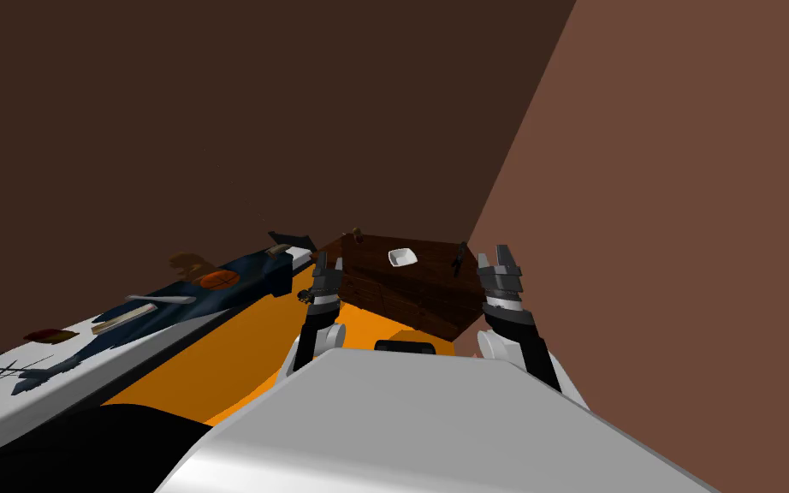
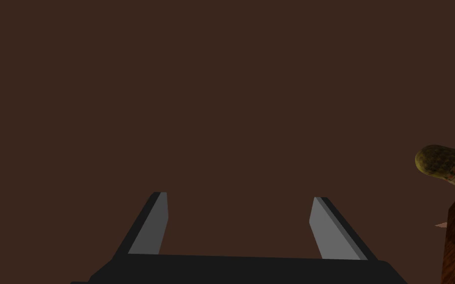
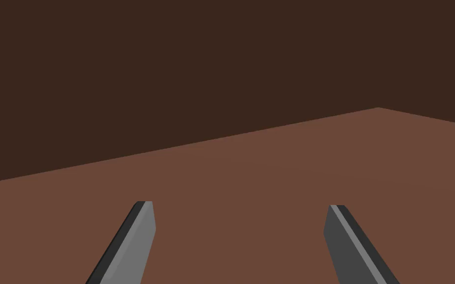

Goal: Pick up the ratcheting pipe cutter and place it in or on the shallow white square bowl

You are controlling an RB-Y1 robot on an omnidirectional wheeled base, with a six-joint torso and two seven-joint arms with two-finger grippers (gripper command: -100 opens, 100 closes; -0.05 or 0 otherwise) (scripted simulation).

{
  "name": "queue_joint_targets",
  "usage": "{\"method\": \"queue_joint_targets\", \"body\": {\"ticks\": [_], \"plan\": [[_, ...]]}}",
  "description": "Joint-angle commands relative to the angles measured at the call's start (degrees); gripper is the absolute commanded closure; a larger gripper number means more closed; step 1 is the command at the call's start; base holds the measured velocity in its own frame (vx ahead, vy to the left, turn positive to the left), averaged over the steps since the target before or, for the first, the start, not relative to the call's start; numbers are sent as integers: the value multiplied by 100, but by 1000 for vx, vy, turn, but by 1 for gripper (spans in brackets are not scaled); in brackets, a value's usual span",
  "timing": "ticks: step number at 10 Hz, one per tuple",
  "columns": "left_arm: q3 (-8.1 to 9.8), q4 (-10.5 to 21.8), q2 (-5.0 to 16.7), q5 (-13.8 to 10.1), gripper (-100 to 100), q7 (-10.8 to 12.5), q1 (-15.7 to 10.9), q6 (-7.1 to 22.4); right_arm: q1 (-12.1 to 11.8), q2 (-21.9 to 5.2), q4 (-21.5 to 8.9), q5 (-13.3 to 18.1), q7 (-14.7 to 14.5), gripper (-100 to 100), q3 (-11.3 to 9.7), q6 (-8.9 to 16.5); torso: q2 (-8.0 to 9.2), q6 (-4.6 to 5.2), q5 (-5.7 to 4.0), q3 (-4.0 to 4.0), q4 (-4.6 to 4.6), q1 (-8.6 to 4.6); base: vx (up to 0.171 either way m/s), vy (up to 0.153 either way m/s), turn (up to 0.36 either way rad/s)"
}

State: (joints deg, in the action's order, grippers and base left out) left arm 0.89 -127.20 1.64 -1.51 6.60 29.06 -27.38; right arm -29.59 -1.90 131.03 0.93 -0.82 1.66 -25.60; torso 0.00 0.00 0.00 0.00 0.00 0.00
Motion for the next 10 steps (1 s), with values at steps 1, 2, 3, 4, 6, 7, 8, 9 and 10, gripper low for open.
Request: {"method": "queue_joint_targets", "body": {"ticks": [1,2,3,4,6,7,8,9,10], "plan": [[0,0,0,0,0,0,0,0,56,-213,-79,79,-103,-100,-1,29,0,0,0,0,0,0,-18,11,-28],[0,0,0,0,0,0,0,0,93,-299,-131,130,-170,-100,-2,49,5,0,0,2,1,2,-42,18,-41],[0,0,0,0,0,0,0,0,190,-448,-264,262,-345,-100,-9,98,12,0,1,7,2,5,-56,34,-70],[0,0,0,0,0,0,0,0,248,-511,-344,342,-450,-100,-15,127,18,0,2,10,4,10,-73,45,-63],[0,0,0,0,0,0,-1,0,382,-612,-523,523,-692,-100,-31,193,30,0,3,17,6,12,-88,35,-61],[0,0,0,0,0,0,-1,0,455,-652,-620,622,-825,-100,-41,228,33,0,3,19,7,14,-98,51,-55],[-1,0,-1,0,0,0,-1,0,533,-685,-721,727,-966,-100,-52,265,36,0,4,21,8,19,-96,56,-77],[-1,0,-1,0,0,0,-1,0,612,-710,-824,836,-1112,-100,-63,303,36,1,4,21,8,21,-97,52,-80],[-1,0,-1,0,0,0,-1,0,693,-729,-930,948,-1262,-100,-74,342,36,0,4,21,8,20,-112,47,-80]]}}
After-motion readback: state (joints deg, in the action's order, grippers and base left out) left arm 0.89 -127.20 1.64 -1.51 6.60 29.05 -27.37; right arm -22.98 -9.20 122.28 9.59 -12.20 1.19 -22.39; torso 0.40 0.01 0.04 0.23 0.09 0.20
